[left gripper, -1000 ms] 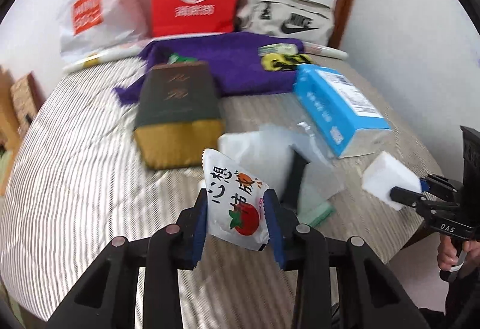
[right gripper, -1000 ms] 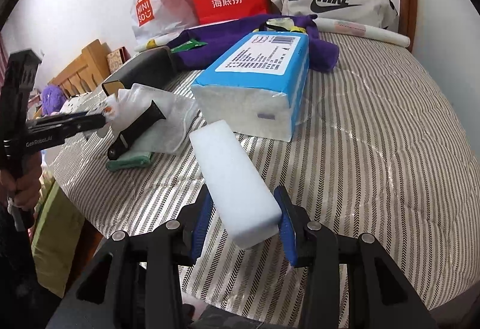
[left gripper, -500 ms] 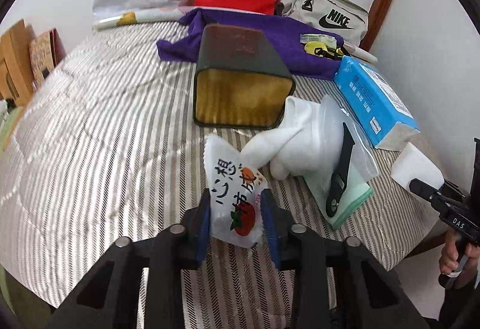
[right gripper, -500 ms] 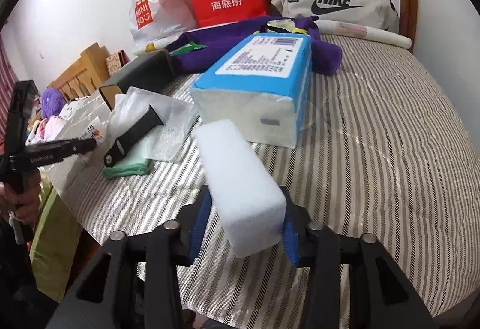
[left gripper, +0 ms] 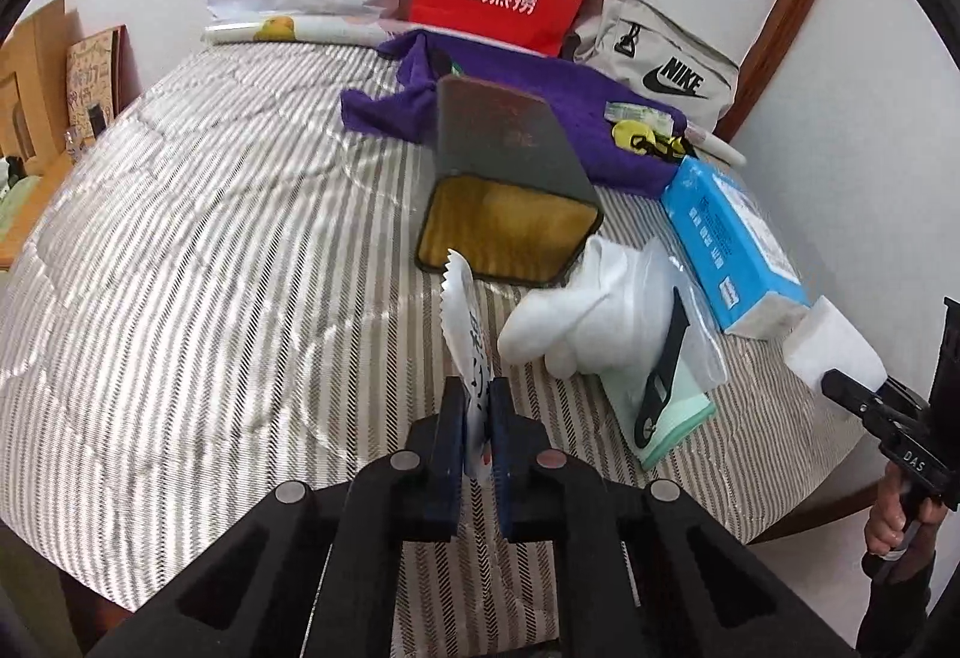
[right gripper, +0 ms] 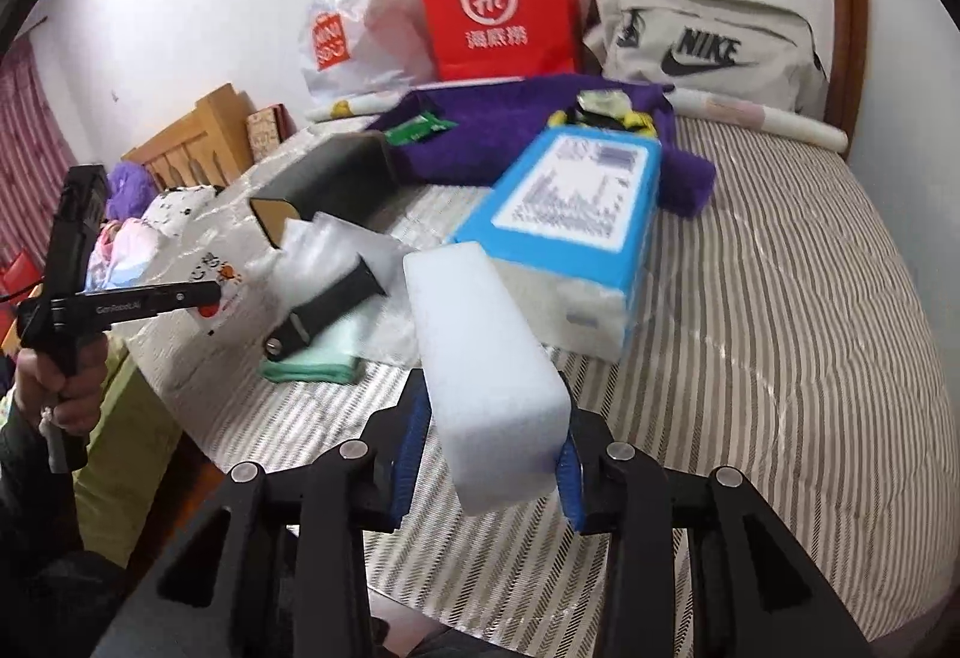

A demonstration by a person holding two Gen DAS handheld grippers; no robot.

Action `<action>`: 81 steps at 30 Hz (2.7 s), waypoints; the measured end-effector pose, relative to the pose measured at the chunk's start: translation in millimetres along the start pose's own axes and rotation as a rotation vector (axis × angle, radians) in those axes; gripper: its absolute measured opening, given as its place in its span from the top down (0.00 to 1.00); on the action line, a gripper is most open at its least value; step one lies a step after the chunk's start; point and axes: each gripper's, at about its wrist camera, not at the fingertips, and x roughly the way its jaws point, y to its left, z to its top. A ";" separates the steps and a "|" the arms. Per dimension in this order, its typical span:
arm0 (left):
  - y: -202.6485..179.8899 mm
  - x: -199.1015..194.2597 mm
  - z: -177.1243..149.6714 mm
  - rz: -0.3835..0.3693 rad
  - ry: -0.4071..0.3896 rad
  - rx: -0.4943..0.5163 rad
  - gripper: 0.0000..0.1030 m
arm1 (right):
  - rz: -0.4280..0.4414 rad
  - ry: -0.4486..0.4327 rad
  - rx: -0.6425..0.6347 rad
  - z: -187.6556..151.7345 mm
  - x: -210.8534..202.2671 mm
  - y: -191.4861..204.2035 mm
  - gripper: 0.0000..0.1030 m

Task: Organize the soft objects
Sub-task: 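Carry the packet with the left gripper while the right carries the foam block toward the towel, then set the packet on the towel with the left gripper while the right sets the foam block, then grasp the black watch strap on the bed with the right gripper while the left moves back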

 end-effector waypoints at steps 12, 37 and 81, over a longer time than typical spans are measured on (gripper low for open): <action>-5.9 -23.6 41.7 0.026 -0.061 0.011 0.92 | 0.007 -0.066 -0.011 51.0 -8.7 -3.2 0.63; -17.5 39.2 182.4 0.066 -0.036 0.055 0.92 | -0.065 0.009 -0.044 212.8 113.2 -50.6 0.63; -20.7 147.9 247.5 0.114 0.124 0.099 0.44 | -0.100 0.145 0.002 252.5 192.6 -79.2 0.31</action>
